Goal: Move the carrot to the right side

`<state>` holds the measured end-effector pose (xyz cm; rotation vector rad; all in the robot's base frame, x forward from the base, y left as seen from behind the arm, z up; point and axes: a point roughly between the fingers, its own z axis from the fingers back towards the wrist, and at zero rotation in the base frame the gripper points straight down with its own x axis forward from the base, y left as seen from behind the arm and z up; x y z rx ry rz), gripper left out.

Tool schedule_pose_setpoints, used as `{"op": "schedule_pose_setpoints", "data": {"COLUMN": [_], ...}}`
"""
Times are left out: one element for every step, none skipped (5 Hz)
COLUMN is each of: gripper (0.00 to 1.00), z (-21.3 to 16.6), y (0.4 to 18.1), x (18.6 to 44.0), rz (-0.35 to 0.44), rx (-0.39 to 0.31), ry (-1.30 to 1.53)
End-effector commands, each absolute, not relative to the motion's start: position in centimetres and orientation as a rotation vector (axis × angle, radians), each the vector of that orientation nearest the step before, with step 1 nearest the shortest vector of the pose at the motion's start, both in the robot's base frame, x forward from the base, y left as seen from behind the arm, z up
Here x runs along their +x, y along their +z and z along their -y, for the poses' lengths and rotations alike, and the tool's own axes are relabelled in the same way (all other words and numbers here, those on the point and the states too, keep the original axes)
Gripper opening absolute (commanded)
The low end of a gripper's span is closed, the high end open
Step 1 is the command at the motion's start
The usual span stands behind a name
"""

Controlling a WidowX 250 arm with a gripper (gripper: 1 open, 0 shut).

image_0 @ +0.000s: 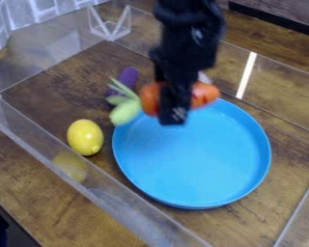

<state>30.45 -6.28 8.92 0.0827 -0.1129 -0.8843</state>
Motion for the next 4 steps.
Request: {"op": "schedule_pose_setpoints", "data": {"gripper": [0.00, 0.00, 0.00, 0.00], "z": [7.6, 7.2, 5.8, 4.4], "y": [8.2, 6.8, 7.4, 7.7], "x": [31.4, 31.4, 31.7, 31.8], "rz": [0.162, 0.157, 0.160, 0.169], "rx": [0.101, 0.102, 0.103, 0.099], "ry": [-0.904, -0.910, -0.919, -0.920]}}
